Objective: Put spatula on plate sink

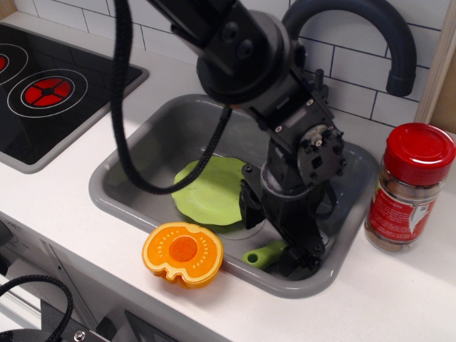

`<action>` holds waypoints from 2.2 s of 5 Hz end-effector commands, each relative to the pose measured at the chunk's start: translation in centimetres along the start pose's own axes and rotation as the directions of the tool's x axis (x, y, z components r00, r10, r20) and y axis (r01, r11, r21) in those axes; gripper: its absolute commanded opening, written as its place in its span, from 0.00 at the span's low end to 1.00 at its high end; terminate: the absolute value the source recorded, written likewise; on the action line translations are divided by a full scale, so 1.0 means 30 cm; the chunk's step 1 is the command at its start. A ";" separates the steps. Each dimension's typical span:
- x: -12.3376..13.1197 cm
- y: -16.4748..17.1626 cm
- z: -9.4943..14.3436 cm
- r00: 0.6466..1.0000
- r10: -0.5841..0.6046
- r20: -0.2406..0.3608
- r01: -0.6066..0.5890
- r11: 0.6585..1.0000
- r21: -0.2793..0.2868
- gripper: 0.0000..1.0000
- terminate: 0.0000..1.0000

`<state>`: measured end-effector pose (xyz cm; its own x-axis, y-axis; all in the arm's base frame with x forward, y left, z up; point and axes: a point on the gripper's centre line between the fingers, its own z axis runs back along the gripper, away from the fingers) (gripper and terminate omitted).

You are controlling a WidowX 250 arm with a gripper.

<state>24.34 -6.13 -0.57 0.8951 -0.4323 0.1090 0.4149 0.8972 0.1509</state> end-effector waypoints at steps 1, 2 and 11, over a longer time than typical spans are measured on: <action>-0.044 -0.027 -0.033 0.999 -0.038 -0.017 0.037 0.999 -0.017 1.00 0.00; -0.047 -0.032 -0.043 0.999 -0.039 -0.021 0.039 0.999 -0.030 0.00 0.00; -0.096 0.382 0.033 0.980 0.191 0.052 -0.193 0.981 0.031 0.00 0.00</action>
<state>26.42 5.02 0.62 0.9568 -0.2470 0.1532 0.2264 0.9640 0.1397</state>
